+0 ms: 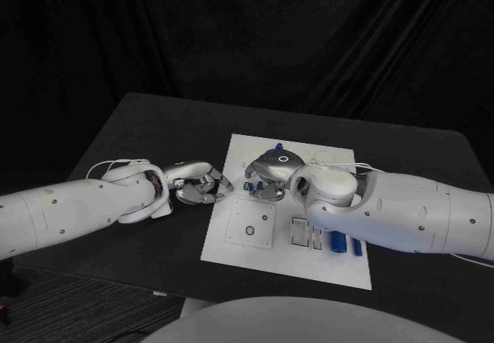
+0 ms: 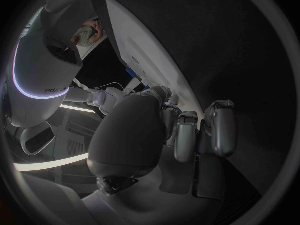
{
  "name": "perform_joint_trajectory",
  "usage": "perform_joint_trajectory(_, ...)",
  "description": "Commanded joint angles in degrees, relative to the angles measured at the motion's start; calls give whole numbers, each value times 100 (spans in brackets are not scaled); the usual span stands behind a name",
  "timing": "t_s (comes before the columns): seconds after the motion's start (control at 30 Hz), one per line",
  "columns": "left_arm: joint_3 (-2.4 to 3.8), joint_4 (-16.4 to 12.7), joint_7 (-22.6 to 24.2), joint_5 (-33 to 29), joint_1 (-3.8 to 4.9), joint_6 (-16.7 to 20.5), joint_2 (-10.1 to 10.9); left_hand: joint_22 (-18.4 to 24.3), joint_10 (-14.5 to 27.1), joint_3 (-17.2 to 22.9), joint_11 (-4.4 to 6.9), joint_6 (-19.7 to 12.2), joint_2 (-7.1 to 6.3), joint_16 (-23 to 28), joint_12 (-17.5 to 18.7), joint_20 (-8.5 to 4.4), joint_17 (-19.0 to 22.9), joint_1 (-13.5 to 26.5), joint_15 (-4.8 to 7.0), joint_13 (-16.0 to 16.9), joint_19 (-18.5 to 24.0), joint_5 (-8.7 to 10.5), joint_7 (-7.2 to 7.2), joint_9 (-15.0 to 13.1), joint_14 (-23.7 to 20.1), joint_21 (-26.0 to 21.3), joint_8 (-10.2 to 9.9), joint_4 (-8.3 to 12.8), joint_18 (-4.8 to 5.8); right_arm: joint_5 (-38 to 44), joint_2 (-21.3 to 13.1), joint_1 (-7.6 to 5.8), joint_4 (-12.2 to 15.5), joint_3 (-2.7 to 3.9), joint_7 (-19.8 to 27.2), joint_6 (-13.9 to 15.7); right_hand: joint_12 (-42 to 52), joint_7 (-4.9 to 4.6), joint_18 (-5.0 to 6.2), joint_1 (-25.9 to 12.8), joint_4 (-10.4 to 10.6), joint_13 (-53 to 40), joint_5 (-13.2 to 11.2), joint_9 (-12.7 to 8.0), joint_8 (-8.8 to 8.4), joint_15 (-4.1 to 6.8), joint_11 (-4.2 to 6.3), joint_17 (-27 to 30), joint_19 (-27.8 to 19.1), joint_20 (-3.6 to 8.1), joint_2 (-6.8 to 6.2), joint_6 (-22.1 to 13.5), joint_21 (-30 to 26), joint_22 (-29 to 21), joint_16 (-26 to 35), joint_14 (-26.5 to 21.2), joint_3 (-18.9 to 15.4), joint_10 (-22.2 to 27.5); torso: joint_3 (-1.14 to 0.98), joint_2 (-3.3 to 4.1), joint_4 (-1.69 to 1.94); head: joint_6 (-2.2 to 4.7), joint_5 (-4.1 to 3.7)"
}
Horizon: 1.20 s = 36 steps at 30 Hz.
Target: Assemble the parts on the task board
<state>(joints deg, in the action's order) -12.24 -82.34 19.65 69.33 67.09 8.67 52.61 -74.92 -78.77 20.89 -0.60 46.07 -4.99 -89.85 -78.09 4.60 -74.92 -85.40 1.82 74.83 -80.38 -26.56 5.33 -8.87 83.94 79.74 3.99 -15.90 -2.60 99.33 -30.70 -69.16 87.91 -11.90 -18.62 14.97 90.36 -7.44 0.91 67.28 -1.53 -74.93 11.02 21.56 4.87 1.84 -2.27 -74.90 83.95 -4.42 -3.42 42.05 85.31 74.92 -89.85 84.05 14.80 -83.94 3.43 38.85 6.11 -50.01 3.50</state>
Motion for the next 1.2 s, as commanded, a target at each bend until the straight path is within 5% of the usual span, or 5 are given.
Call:
perform_joint_trajectory(0.03, 3, -42, 94, 29, -12, 188, 21, -1123, -26, -140, -39, 57, 30, -15, -39, 29, -1508, 266, -45, 649, 11, 377, 19, 30, 606, -7, 14, -62, -26, 18, -120, -6, 133, 4, 33, 381, -36, 0, 40, -150, 122, -1507, -286, -94, -37, 7, 45, -1510, 351, 4, -63, -62, -32, 1337, -15, 595, -174, -606, -1, 0, 0, 1, 1)
perform_joint_trajectory(0.33, 7, -305, 68, 29, 93, 795, 201, -1147, -180, -726, -118, 358, 118, -15, -205, 88, -1508, 916, -98, 761, -72, 1292, 122, 47, 606, 46, 172, -74, -8, -491, -759, -519, 720, 4, 434, 1114, -36, 12, 0, -514, 1350, -1507, -817, -413, 20, 17, 68, -1510, 431, 29, -356, 43, 128, 1390, -15, 595, -933, -606, -2, 0, 2, 1, -38)
perform_joint_trajectory(0.63, 9, -594, -589, 29, 565, 849, 202, -1229, -522, -1319, -57, 1222, 419, -15, -577, 74, -1508, 1446, -71, 1030, -302, 1461, -54, -767, 606, 275, 1499, -73, 44, -1548, -1635, -1127, 1114, 3, 523, 1336, -36, 7, 10, -1097, 1813, -1507, -555, -419, 239, -18, 12, -1510, 408, -8, 345, 436, 90, 1376, -15, 595, -1138, -606, -19, -8, -11, 1, -201)
perform_joint_trajectory(0.77, 10, -715, -1407, 28, 843, 172, 98, -1226, -636, -1873, 95, 1257, 698, -15, -702, -26, -1508, 2268, 87, 1129, -301, 1408, -276, -1941, 606, 273, 2604, -104, 48, -1719, -1950, -1209, 1156, 3, 440, 1313, -36, 10, 12, -1119, 1809, -1507, -268, -393, 331, -53, -27, -1510, 404, -38, 550, 594, 85, 1373, -15, 595, -1136, -606, -26, -12, -6, 1, -314)
perform_joint_trajectory(1.2, 10, -623, -3692, -1316, 1382, -2658, -459, -963, -293, -2094, 160, 1477, 1082, -15, -406, -120, -1508, 2595, 125, 921, 344, 974, -349, -2502, 606, -486, 2640, -83, -142, -1817, -2251, -1258, 1247, 2, 278, 1173, -36, 14, 33, -1033, 1796, -1507, 154, -380, 361, -53, -19, -1510, 362, -51, 732, 627, 10, 1346, -15, 595, -1118, -606, -147, -120, -102, 1, -620)
